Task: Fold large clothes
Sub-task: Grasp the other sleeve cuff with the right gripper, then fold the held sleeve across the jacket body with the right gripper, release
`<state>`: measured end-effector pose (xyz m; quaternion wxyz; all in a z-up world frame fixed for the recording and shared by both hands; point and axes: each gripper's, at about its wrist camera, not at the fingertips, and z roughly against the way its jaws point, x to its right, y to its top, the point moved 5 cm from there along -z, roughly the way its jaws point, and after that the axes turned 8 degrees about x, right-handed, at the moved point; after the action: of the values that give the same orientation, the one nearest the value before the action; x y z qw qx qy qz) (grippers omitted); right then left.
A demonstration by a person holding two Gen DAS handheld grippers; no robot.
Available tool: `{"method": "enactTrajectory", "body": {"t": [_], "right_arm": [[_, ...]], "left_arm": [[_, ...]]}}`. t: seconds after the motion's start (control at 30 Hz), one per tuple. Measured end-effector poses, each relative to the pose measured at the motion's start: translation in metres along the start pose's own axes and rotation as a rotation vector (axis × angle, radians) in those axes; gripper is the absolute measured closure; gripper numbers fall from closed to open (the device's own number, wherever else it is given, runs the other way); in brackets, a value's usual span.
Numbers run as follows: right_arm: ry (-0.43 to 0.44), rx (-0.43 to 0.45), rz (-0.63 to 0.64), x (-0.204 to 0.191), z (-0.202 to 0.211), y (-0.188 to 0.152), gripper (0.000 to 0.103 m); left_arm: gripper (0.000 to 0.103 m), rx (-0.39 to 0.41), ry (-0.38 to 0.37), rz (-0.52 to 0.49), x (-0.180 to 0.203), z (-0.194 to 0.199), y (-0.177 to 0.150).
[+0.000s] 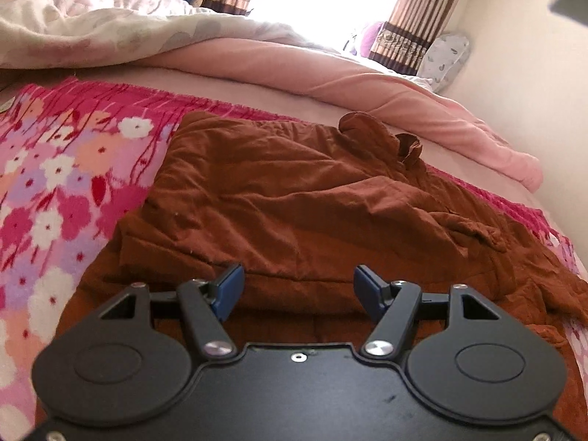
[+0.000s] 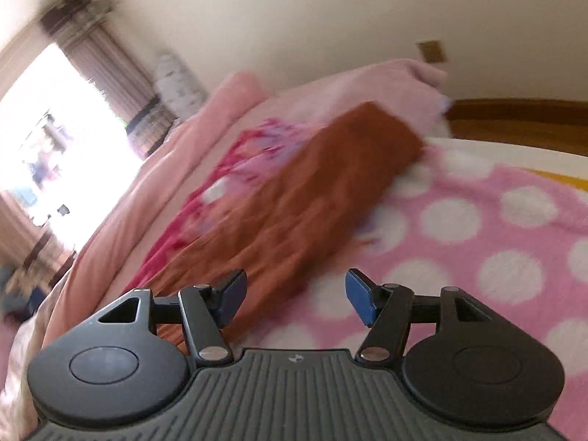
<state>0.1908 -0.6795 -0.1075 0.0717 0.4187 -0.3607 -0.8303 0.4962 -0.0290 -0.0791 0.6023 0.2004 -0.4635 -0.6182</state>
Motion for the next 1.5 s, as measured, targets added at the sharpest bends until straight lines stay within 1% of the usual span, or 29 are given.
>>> {"method": "enactTrajectory", "body": {"t": [0.07,0.2,0.33,0.5,0.53,0.57,0.63,0.67,0.7,0.77,0.8,0.87,0.97,1.07,1.17,1.2,1.27,1.3,1.33,1.37,1.4,1.43,1.5], "right_arm": [[-0.014,0.008,-0.061,0.019,-0.010,0.006,0.029],[-0.021,0.009,-0.133,0.029,-0.034,0.008,0.030],[-0.013,0.057,-0.177,0.035,-0.046,0.014,0.030],[-0.009,0.099,-0.266,0.045,-0.059,0.025,0.030],[-0.013,0.104,-0.270,0.045,-0.062,0.027,0.032],[-0.017,0.106,-0.267,0.044,-0.063,0.028,0.037],[-0.017,0.101,-0.229,0.039,-0.068,0.033,0.091],[-0.017,0.099,-0.209,0.035,-0.069,0.034,0.091],[-0.016,0.115,-0.188,0.029,-0.065,0.036,0.093],[0.014,0.165,-0.127,0.009,-0.054,0.041,0.095],[0.039,0.187,-0.084,-0.007,-0.046,0.044,0.095],[0.105,0.207,-0.023,-0.040,-0.033,0.045,0.095],[0.253,0.227,0.072,-0.107,-0.006,0.037,0.095],[0.447,0.214,0.159,-0.184,0.024,0.012,0.095],[0.635,0.162,0.252,-0.258,0.052,-0.033,0.095],[0.704,0.126,0.280,-0.283,0.060,-0.055,0.095],[0.797,0.040,0.315,-0.317,0.070,-0.096,0.093],[0.840,-0.025,0.333,-0.333,0.071,-0.125,0.086],[0.865,-0.081,0.348,-0.344,0.070,-0.149,0.076],[0.875,-0.152,0.380,-0.354,0.067,-0.177,0.068],[0.867,-0.224,0.422,-0.360,0.062,-0.203,0.049],[0.840,-0.288,0.467,-0.363,0.056,-0.229,0.042],[0.795,-0.337,0.518,-0.358,0.050,-0.254,0.043]], "left_arm": [[0.035,-0.006,0.006,0.005,0.000,-0.001,-0.002],[0.035,-0.013,0.018,0.000,-0.002,-0.003,-0.006],[0.035,-0.025,0.032,0.004,-0.004,-0.007,-0.008],[0.035,-0.031,0.033,0.001,-0.004,-0.008,-0.007],[0.036,-0.032,0.034,-0.001,-0.003,-0.008,-0.006],[0.035,-0.032,0.033,-0.003,-0.003,-0.007,-0.005],[0.035,-0.032,0.029,-0.002,-0.002,-0.005,-0.003],[0.035,-0.031,0.026,-0.001,-0.002,-0.004,-0.002],[0.035,-0.028,0.022,0.001,-0.002,-0.003,-0.001],[0.035,-0.020,0.014,0.005,-0.003,0.000,0.002],[0.035,-0.017,0.011,0.005,-0.003,0.001,0.003],[0.035,-0.013,0.007,0.009,-0.003,0.003,0.006],[0.035,-0.002,-0.009,0.026,-0.003,0.006,0.010],[0.035,0.015,-0.037,0.053,-0.004,0.011,0.012],[0.035,0.025,-0.076,0.094,-0.005,0.015,0.014],[0.035,0.025,-0.091,0.113,-0.005,0.016,0.014],[0.035,0.021,-0.116,0.146,-0.005,0.016,0.014],[0.035,0.016,-0.129,0.168,-0.004,0.016,0.014],[0.035,0.012,-0.144,0.189,-0.004,0.015,0.014],[0.035,0.007,-0.158,0.206,-0.003,0.014,0.014],[0.035,-0.002,-0.177,0.228,-0.001,0.013,0.015],[0.036,-0.015,-0.195,0.249,0.001,0.010,0.015],[0.035,-0.030,-0.230,0.275,0.007,0.007,0.014]]}}
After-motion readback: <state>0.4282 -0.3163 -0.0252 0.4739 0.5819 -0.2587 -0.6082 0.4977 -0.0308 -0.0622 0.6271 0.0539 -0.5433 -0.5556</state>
